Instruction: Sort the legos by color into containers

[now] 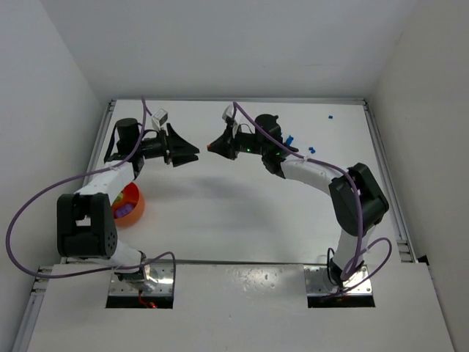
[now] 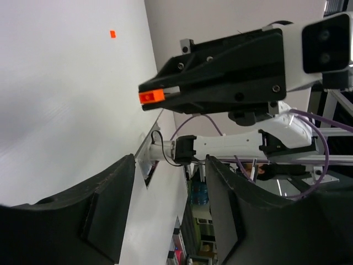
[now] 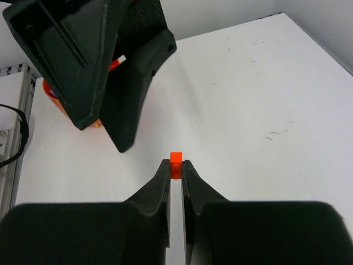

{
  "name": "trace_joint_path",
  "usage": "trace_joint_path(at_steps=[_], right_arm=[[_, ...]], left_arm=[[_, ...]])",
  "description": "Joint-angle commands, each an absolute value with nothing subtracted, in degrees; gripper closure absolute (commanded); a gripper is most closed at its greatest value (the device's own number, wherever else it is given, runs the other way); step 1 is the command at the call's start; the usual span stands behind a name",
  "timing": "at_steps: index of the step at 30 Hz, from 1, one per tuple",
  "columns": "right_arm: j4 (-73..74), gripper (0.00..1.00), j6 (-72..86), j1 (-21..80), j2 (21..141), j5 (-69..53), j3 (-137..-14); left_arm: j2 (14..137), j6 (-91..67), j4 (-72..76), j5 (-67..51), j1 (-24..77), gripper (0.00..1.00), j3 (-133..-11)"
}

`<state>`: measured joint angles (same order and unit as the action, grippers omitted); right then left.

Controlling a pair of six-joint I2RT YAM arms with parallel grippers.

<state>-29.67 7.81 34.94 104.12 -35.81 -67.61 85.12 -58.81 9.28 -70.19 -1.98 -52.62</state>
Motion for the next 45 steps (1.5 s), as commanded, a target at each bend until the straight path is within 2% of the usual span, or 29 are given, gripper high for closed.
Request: trace_joint_path(at_steps=[1,10,29,45], right_arm=[[-33.31,1.0,6.77,34.63,99.84,-37.61,-67.41],[-38.5,1.0,11.87,36.21,102.3,-41.74,-69.35],[-40.08,1.0,10.11,38.32,100.46,-44.38,-66.27],[-41.13,0.99,10.11,39.46,105.21,-42.1,-67.85]], left_arm=[[82.62,-61.16,13.44,-73.04,-2.29,0.43,-52.29],[85.08,-67.58,16.96,-75.85,-2.29,0.5,-52.91],[88.59,-68.12,16.96,-75.85,-2.29,0.54,-55.19],[88.59,-68.64,16.96,-76.38,-1.76,0.57,-54.14]])
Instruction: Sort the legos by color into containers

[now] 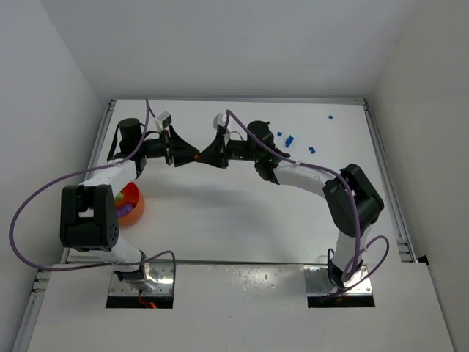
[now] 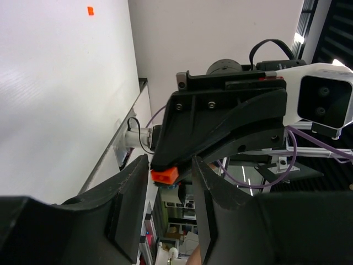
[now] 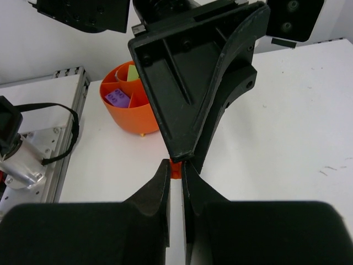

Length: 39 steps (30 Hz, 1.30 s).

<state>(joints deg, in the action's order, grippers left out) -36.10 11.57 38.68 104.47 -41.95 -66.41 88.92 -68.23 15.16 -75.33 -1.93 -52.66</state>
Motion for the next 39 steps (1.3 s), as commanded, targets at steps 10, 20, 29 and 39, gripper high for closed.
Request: trace_joint_path(at_steps=[10,20,29,39], right_arm=[[-42.89,0.97,10.63,40.52,107.49,-40.43,-68.91],[-42.36,0.82,10.03,40.52,108.63,-40.43,-69.43],[-41.13,0.73,8.36,40.52,108.11,-40.43,-68.91],[-41.13,0.72,7.82,40.52,108.11,-39.38,-68.38]], left_arm=[[88.59,-68.64,16.96,-76.38,-1.14,0.57,-53.61],[88.59,-68.64,16.96,-76.38,-1.14,0.57,-53.61],[88.59,-68.64,16.96,-76.38,-1.14,0.57,-53.61],[88.07,-68.64,16.96,-76.9,-1.14,0.59,-52.56]])
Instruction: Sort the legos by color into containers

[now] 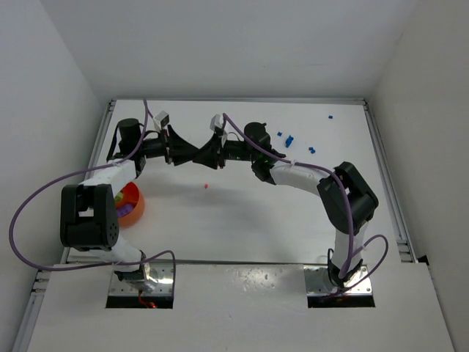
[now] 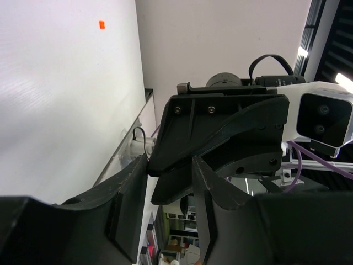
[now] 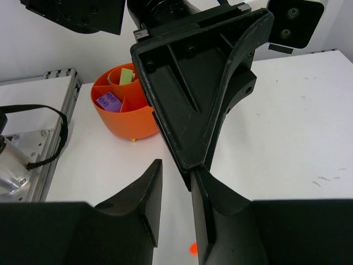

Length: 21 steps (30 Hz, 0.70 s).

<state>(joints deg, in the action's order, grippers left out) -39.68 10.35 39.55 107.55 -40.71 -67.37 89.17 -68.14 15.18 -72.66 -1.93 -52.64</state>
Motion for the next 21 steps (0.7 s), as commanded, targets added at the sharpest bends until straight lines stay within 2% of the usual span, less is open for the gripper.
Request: trace_joint_path(at_steps=[1,3,7,14,16,21], right_arm=[[-40.61,0.72,7.82,40.52,108.11,-39.37,-68.38],[-38.6,0.72,7.04,40.52,107.41,-39.37,-68.38],[-31.04,0.7,0.82,39.2,103.55,-38.16,-63.48],[-16.02,0.65,-7.12,36.57,89.13,-30.42,-50.46],[-8.58,0.65,-7.91,34.99,87.46,-26.22,-50.45],[5.34,0.65,-7.04,30.42,90.61,-18.39,-58.26]], left_arm=[[87.54,-68.64,16.44,-76.9,-1.14,0.59,-52.56],[87.54,-63.76,14.52,-76.38,-1.14,0.6,-52.56],[85.43,-48.04,-2.77,-69.45,-4.73,0.6,-54.4],[84.98,-25.69,-20.8,-50.83,-8.7,0.59,-59.22],[85.6,-20.85,-24.33,-45.29,-6.6,0.57,-62.21],[90.33,-9.15,-32.25,-18.05,6.39,0.54,-73.9]])
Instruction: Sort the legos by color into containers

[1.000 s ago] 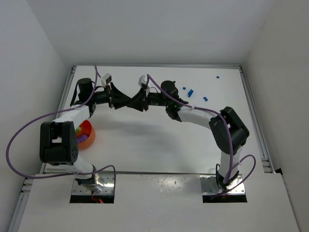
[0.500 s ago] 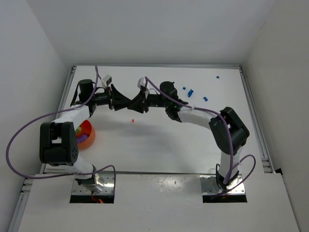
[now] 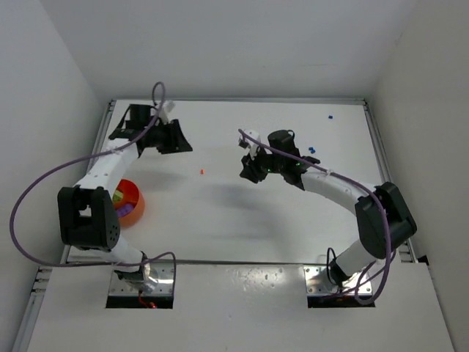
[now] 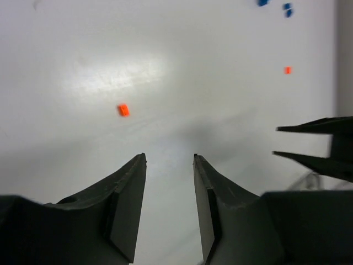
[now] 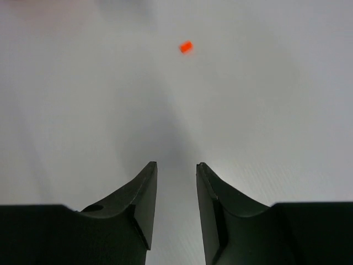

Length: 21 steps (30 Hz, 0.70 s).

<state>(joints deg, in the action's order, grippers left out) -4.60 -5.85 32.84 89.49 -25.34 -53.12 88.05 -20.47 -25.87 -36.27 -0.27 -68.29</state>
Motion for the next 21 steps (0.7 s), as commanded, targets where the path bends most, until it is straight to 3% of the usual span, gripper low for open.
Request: trace_joint_path(at_steps=[1,4,12,21], right_arm=[[6.93,0.65,-7.03,29.71,91.4,-18.37,-59.4],[12.73,0.64,-7.03,27.17,93.25,-17.23,-62.48],[17.23,0.58,-5.19,20.93,93.87,-13.62,-63.46],[18.46,0.56,-3.34,16.52,93.34,-13.01,-63.46]], left_arm=[[91.48,-7.75,-33.04,-14.62,8.59,0.54,-75.4],[97.26,-3.61,-36.29,-1.87,16.68,0.54,-80.5],[105.46,-9.66,-38.06,11.58,24.25,0.54,-84.55],[110.56,-15.47,-38.06,11.88,26.02,0.53,-85.16]])
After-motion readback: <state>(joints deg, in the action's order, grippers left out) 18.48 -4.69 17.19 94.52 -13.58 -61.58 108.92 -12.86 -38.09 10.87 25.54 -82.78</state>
